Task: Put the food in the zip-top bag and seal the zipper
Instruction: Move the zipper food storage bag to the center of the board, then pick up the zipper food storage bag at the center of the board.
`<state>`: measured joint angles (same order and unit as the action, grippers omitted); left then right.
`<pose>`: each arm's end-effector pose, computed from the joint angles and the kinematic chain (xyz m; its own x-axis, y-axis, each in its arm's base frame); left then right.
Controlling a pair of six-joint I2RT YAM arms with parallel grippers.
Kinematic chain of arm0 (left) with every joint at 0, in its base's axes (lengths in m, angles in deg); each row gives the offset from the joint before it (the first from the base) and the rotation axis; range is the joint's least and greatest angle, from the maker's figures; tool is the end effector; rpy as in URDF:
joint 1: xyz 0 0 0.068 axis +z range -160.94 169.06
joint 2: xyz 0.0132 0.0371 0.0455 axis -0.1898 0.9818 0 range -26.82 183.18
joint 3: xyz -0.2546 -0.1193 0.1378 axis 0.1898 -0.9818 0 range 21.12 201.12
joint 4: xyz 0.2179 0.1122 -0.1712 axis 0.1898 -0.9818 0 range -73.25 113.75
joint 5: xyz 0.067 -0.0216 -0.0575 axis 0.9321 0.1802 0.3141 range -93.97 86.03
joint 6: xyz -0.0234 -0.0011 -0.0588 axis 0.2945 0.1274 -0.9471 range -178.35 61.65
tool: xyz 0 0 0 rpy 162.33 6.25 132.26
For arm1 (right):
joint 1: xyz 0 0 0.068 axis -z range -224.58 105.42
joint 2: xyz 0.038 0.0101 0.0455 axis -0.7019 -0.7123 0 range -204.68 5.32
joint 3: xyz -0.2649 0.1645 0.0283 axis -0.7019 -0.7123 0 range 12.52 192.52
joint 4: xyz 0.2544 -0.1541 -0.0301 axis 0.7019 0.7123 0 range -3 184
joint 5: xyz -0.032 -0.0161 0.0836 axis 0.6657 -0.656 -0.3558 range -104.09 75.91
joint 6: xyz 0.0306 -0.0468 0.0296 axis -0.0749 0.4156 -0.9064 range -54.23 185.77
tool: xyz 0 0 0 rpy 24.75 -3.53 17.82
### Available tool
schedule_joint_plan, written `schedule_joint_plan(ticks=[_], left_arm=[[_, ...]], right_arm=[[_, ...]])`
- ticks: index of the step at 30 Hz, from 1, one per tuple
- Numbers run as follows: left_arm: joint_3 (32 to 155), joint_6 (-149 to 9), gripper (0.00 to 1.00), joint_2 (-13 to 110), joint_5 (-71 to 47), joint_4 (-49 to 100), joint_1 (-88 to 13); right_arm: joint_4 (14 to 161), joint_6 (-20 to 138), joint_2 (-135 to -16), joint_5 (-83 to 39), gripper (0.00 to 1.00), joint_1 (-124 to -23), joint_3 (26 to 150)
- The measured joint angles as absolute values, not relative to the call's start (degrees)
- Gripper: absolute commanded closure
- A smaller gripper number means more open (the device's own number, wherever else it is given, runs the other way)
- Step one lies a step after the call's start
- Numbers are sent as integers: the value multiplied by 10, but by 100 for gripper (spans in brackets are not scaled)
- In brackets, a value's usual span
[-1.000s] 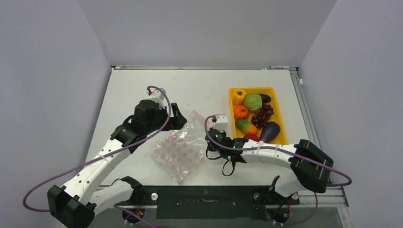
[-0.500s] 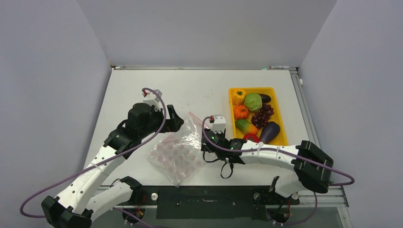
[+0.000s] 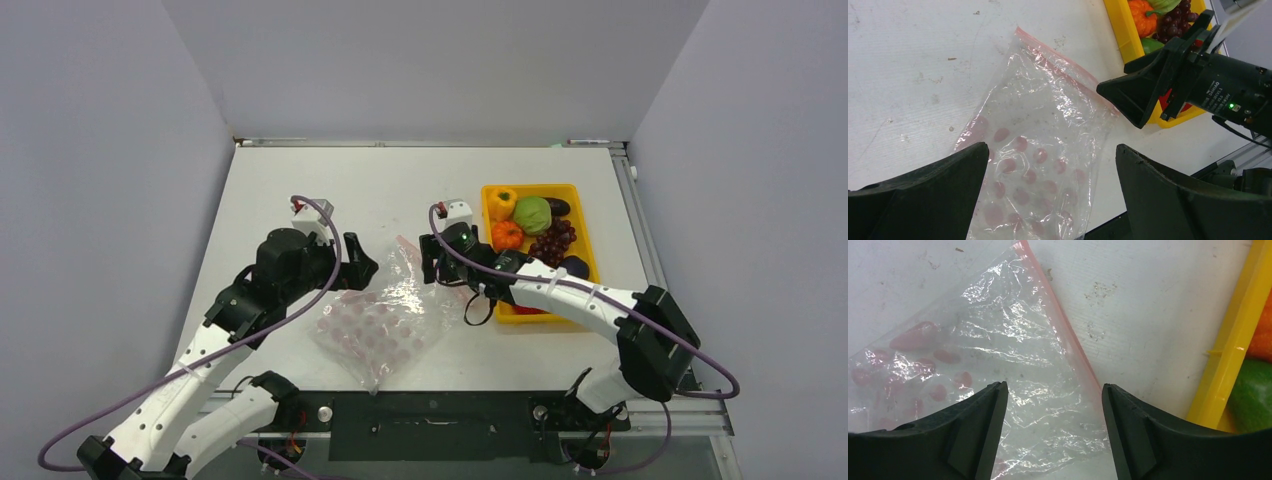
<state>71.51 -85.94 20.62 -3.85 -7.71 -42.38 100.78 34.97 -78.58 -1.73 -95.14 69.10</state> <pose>0.1727 -0.1055 0.3545 -0.6019 -0.1749 -0.7792 0.2723 0.8723 -0.4062 0.2364 0.2710 0.2600 -0.6925 -0.0544 -0.7193 -0.3460 0.9000 0.2650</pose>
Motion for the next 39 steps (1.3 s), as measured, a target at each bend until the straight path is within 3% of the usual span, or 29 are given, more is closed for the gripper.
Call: schedule_joint_plan(ticks=[15, 28, 33, 39], left_arm=[[700, -848, 4, 188, -61, -82, -424], [694, -848, 4, 187, -89, -82, -424], [693, -848, 4, 187, -90, -82, -424], [693, -848, 4, 187, -90, -82, -424]], right_arm=[[998, 467, -902, -276, 16, -824, 732], [931, 467, -937, -403, 19, -787, 721], [925, 465, -940, -431, 24, -787, 703], [910, 465, -940, -451, 40, -788, 683]])
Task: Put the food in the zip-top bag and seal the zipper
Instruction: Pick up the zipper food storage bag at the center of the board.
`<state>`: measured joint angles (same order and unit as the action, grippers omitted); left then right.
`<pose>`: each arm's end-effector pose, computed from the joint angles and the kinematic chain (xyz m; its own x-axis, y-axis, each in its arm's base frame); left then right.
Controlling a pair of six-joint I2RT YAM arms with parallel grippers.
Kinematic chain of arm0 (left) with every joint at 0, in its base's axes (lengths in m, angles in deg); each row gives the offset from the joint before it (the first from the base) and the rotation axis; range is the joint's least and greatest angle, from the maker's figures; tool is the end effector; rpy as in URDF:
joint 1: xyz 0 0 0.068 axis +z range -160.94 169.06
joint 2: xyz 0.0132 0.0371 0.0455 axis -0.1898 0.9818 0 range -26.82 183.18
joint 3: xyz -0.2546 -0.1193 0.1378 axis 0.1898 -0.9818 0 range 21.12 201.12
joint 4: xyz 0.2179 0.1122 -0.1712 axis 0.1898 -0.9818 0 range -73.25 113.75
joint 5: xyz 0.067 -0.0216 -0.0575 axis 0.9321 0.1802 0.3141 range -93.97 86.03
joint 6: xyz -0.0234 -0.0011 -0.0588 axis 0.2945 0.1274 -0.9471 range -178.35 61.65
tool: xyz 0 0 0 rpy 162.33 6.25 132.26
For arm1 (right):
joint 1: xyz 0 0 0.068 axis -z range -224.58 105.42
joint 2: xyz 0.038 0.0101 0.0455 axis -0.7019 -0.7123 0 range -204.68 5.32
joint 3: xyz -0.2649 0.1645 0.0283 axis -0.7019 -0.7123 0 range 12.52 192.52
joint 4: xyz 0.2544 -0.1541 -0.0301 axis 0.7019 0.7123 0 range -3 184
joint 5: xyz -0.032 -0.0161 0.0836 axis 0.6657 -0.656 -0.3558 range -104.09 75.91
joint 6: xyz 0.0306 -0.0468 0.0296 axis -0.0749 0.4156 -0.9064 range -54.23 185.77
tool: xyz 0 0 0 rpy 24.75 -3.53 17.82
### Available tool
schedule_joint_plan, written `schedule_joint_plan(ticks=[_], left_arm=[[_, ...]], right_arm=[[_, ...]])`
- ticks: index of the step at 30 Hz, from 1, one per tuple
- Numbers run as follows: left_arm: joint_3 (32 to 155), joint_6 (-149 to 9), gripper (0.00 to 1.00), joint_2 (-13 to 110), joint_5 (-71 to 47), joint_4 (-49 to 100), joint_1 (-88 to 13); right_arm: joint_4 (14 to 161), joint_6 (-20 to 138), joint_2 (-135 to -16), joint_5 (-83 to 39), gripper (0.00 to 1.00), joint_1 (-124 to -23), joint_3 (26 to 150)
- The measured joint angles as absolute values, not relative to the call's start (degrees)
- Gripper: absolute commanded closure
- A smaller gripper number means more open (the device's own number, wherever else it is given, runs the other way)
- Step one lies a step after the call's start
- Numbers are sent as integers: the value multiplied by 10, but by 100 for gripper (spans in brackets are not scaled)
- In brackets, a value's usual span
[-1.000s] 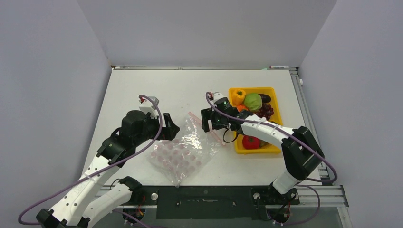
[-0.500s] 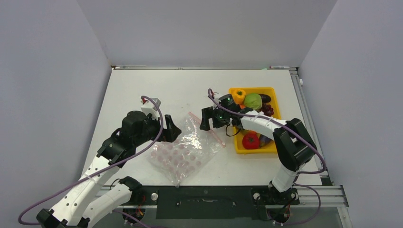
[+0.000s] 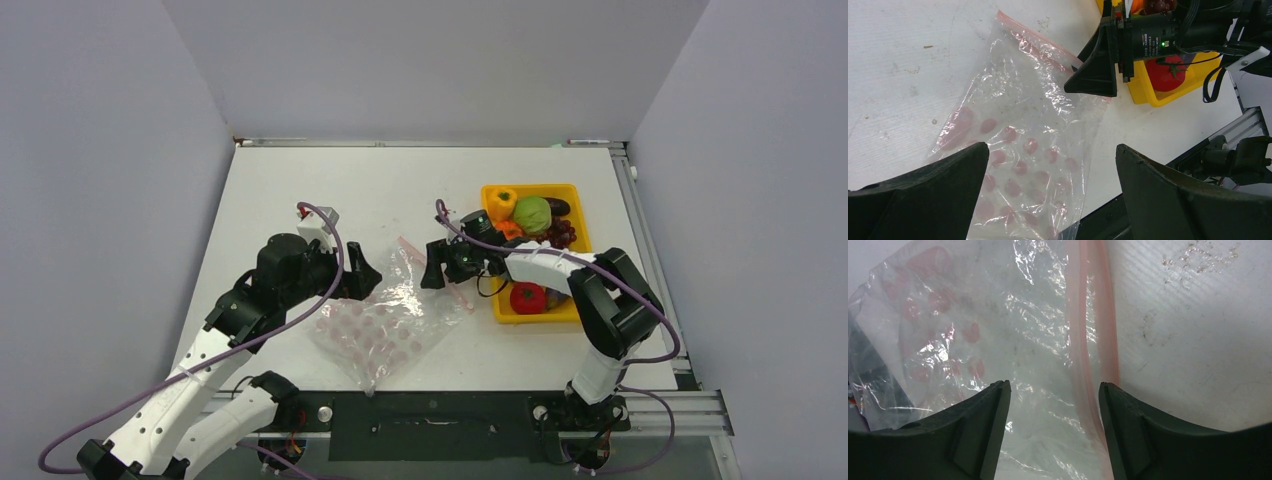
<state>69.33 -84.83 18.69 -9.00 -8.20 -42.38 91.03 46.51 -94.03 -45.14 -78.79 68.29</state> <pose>0.1635 -0.1050 0.3449 -0.6340 -0.1330 -0.7618 0.3377 0.8386 -0.4275 0.3127 0.2428 0.1767 -0.8304 -0.2227 -0.5107 -0.5246 0.6213 0.5820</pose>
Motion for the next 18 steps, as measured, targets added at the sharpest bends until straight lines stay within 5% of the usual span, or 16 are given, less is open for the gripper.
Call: schedule_joint_plan(ticks=[4, 15, 18], left_arm=[[693, -848, 4, 187, -90, -82, -424], [693, -848, 4, 190, -92, -82, -424], [693, -850, 4, 194, -96, -81, -424]], right_arm=[[907, 464, -939, -457, 60, -791, 667], [905, 456, -867, -454, 94, -805, 632], [906, 456, -847, -440, 95, -816, 632]])
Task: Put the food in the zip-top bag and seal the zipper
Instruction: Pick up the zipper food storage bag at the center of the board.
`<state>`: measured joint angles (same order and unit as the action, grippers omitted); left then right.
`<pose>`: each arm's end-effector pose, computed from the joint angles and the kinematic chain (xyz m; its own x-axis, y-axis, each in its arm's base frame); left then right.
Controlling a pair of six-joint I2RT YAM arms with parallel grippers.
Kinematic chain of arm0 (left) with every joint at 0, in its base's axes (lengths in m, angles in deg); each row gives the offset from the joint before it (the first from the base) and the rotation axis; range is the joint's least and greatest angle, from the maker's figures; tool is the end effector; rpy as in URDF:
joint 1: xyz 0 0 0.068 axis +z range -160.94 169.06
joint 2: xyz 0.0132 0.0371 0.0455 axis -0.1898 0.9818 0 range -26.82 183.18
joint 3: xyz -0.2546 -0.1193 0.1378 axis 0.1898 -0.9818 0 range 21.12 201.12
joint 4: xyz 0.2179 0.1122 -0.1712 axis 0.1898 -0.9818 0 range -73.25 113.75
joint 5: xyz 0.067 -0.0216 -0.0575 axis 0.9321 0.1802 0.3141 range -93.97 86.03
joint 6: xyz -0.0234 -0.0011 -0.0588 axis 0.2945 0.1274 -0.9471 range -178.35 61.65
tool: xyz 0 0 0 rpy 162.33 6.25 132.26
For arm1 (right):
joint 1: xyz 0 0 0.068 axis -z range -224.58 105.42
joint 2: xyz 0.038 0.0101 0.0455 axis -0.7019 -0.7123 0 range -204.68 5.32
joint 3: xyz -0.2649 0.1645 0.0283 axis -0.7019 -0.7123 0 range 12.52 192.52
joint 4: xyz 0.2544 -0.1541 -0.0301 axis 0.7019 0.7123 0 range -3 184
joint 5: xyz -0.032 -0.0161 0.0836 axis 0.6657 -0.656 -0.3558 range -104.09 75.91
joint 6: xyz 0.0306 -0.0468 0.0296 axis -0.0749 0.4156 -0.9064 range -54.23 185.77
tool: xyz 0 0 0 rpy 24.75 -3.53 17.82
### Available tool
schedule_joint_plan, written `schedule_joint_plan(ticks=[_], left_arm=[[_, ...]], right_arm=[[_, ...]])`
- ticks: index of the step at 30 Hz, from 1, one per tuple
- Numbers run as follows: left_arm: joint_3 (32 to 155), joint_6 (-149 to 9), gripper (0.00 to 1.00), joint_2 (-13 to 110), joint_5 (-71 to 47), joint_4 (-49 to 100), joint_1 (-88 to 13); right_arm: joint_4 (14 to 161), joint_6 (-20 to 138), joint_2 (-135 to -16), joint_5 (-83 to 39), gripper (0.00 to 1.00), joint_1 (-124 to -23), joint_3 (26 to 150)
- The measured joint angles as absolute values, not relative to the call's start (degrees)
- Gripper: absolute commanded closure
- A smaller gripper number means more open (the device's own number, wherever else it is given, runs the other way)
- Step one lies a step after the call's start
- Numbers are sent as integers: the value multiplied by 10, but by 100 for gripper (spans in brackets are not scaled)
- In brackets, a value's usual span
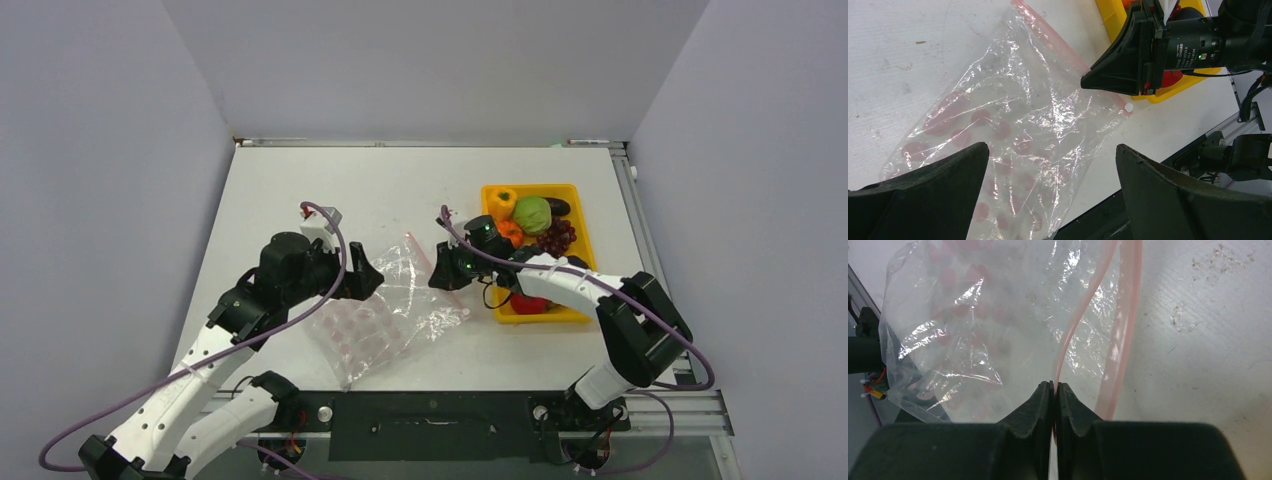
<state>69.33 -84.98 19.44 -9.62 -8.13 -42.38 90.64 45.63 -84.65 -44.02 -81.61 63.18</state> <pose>0.1659 -0.1070 0.3427 -0.6459 -0.1279 -0.7526 0.3383 0.8358 -0.4324 0.2753 0.2380 0.2059 -0.7909 -0.2227 -0.5701 -0.5763 0.5844 0.5712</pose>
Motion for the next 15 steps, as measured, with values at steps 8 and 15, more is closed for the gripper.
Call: schedule_joint_plan(ticks=[8, 15], left_arm=[[715, -864, 4, 225, -124, -82, -424], [765, -875, 4, 257, -139, -82, -424]], right_arm=[[951, 463, -784, -341, 95, -880, 643], [967, 471, -718, -249, 95, -917, 669]])
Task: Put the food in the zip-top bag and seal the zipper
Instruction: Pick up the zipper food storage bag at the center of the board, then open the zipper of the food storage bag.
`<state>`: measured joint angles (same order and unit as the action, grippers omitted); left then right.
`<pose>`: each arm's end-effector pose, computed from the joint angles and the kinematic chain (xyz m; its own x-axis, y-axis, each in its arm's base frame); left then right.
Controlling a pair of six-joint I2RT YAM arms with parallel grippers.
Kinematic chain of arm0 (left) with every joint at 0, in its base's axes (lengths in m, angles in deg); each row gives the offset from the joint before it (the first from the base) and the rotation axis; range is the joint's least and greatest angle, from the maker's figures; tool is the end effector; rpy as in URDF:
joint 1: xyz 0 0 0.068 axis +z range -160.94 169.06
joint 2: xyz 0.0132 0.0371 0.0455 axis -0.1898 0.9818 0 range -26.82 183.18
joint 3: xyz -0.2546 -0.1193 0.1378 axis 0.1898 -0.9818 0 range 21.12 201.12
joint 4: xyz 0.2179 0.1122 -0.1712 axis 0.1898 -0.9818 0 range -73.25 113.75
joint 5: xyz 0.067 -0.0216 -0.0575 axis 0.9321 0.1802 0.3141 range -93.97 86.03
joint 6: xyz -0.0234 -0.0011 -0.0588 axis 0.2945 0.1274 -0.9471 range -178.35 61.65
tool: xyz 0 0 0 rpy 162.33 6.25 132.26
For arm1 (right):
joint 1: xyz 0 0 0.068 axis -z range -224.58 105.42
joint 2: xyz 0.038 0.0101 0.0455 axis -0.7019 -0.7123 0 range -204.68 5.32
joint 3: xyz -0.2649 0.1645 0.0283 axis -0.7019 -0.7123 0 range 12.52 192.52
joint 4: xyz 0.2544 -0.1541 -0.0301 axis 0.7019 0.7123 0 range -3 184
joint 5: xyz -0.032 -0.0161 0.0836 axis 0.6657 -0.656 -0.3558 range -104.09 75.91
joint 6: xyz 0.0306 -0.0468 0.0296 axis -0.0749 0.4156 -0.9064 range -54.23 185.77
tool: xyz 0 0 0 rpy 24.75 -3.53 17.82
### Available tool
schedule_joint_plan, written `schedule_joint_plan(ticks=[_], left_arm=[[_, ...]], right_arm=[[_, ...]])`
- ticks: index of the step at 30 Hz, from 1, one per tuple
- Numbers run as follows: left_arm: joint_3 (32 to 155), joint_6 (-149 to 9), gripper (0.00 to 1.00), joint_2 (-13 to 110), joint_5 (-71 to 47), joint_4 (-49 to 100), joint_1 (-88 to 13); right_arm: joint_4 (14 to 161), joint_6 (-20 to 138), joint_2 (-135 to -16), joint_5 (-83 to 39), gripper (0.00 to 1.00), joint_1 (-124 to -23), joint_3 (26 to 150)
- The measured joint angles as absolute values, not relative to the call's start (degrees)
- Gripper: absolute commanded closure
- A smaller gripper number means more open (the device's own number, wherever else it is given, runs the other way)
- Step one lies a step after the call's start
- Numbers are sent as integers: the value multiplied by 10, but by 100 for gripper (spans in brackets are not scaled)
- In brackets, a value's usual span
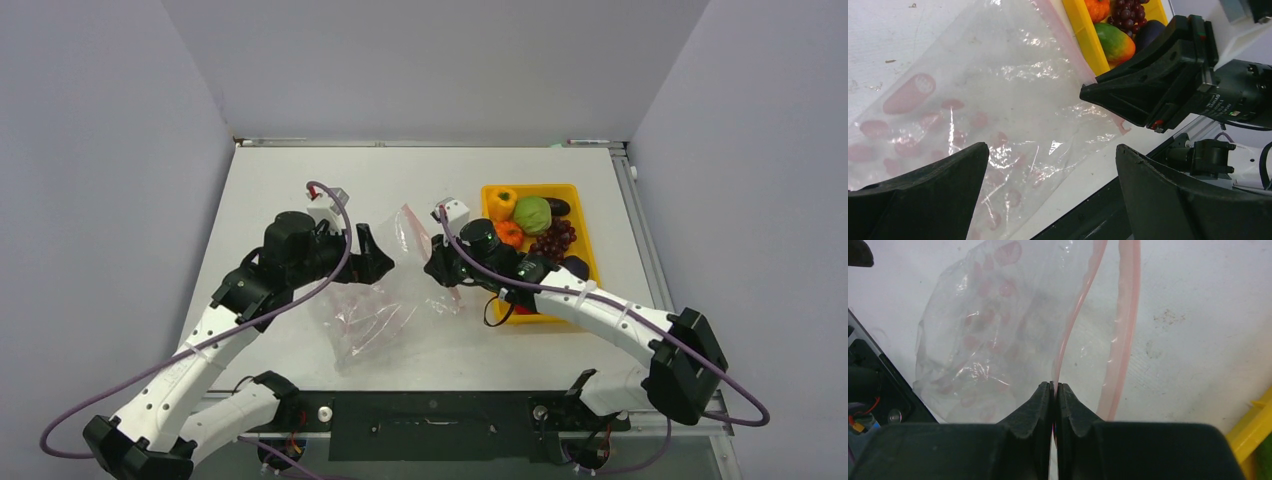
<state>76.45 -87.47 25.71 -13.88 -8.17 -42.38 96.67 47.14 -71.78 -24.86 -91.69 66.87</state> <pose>0.1851 -0.1230 0.3704 -0.6753 -0.1491 -0.7223 0.3589 0.7892 -0.4984 0.2250 0.2554 0.2912 -0.6101 -0.1955 -0.7679 -0.6671 0.6496 0.3647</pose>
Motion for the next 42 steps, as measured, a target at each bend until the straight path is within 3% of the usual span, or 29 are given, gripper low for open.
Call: schedule_joint_plan(ticks=[20, 42], left_arm=[[873, -906, 4, 349, -173, -105, -426], [1001, -899, 1, 467, -49, -182, -515]], right_arm=[[910, 479, -636, -24, 95, -1038, 648], [830, 538, -641, 108, 95, -1137, 635]])
